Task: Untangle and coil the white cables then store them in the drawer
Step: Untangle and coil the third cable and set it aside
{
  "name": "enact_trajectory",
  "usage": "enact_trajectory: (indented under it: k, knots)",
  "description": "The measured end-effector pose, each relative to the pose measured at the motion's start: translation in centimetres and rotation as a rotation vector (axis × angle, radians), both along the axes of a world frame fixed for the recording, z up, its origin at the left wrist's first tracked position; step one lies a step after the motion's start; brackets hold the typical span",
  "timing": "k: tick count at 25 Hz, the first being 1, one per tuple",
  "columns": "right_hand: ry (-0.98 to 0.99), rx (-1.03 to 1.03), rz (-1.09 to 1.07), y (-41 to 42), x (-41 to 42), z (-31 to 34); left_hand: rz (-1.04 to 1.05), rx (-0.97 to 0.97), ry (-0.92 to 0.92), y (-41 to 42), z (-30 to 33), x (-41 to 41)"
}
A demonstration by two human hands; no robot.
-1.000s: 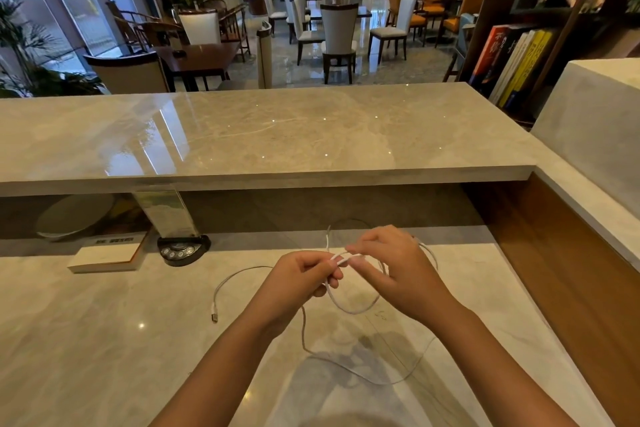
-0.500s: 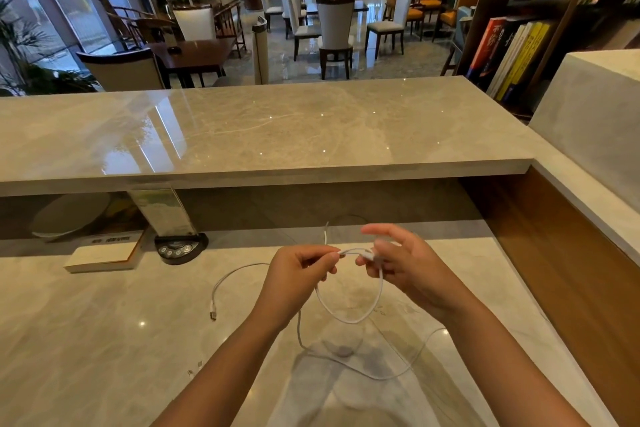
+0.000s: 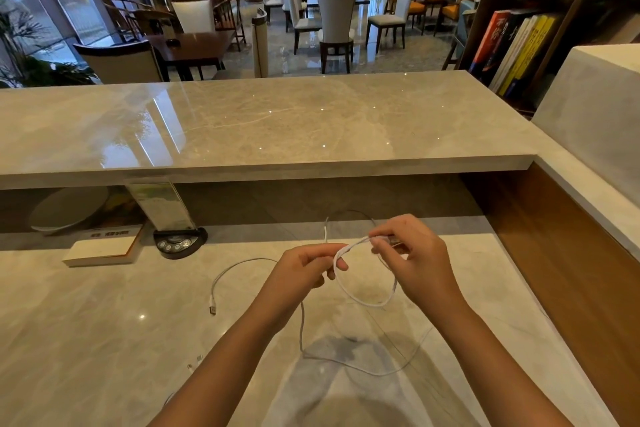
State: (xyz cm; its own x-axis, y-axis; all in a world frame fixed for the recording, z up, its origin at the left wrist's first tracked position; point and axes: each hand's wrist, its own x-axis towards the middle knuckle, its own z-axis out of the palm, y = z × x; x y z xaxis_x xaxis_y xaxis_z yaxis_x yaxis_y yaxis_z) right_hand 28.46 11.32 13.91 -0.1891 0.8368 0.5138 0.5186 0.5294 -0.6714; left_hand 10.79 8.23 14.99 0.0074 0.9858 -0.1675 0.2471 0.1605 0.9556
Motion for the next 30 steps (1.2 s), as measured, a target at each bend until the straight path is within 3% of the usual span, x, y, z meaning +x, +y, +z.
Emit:
enact_trajectory:
  k: [8, 11, 14, 17, 19, 21, 24, 30]
  knots:
    - [0.125, -0.012, -0.024, -0.1, 0.0, -0.2, 0.027, 0.009, 0.037, -0.1, -0.3, 0.0]
    - [0.241, -0.116, -0.048, 0.1, -0.1, -0.3, 0.038, -0.005, 0.016, -0.1, -0.6, 0.1]
    - [0.445, -0.321, -0.023, 0.2, -0.8, -0.2, 0.059, -0.097, -0.322, 0.1, -0.6, 0.3]
    - [0.599, -0.724, 0.195, -0.6, -2.0, -1.4, 0.088, -0.161, -0.766, 0.5, -0.5, 0.7]
    - [0.464, -0.897, 0.401, -1.7, -2.9, -3.1, 0.114, -0.139, -0.898, 1.2, -0.4, 0.5]
    - [0.291, -0.941, 0.528, -2.8, -3.3, -4.1, 0.144, -0.141, -0.976, 1.7, -0.1, 0.0]
    - [0.230, -1.002, 0.614, -3.1, -2.8, -3.9, 0.127, -0.133, -0.958, 1.9, 0.2, -1.2]
    - [0.151, -1.183, 0.688, -0.6, 2.5, -3.4, 0.139, 0.021, -0.658, 1.5, 0.0, -3.4]
